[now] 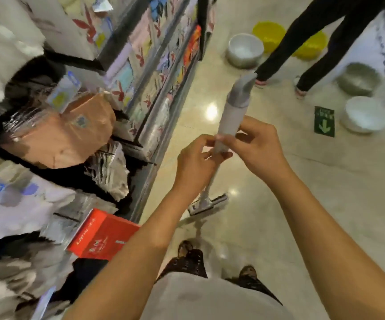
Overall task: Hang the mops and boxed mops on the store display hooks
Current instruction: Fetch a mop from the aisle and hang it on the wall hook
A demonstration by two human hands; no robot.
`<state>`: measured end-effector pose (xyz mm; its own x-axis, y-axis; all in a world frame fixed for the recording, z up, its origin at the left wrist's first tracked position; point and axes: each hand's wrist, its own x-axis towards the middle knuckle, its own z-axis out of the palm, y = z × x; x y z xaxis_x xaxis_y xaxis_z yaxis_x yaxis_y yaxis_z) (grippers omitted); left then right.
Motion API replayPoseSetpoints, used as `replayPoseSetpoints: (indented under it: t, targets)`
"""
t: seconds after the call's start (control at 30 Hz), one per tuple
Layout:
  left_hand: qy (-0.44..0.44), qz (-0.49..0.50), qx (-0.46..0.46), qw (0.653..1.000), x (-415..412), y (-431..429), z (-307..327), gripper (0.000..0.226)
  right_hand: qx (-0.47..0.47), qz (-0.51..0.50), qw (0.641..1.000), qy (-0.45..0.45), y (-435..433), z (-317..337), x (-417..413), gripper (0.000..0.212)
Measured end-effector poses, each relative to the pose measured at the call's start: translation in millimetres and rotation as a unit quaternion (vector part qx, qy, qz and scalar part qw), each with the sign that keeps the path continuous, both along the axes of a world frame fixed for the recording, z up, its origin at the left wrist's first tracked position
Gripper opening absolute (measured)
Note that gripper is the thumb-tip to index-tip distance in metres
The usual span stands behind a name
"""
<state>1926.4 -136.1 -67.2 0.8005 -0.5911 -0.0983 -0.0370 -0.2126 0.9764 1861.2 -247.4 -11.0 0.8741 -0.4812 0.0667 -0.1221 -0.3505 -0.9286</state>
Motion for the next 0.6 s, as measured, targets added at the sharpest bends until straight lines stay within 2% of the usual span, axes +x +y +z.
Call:
replayPoseSetpoints:
  t: [0.1,0.23,0.4,0.6]
  targets:
    - [-0.043,-0.081,0.012,0.996,-34,-21,18,0.031,0.015,-0.108,0.994,-0.026,-11,11,-54,0.012]
    - [-0.058,-0.218,0.032,0.974,-104,-50,28,0.024,0.054,-0.239,0.969,-0.038,-23,14,-152,0.014]
    - [-0.048,-0.383,0.039,0.922,-214,-84,38,0.025,0.047,-0.39,0.918,-0.056,-21,17,-290,0.018]
    - [-0.047,-0.521,0.023,0.852,-376,-103,53,0.025,0.01,-0.514,0.855,-0.075,-3,25,-457,0.011]
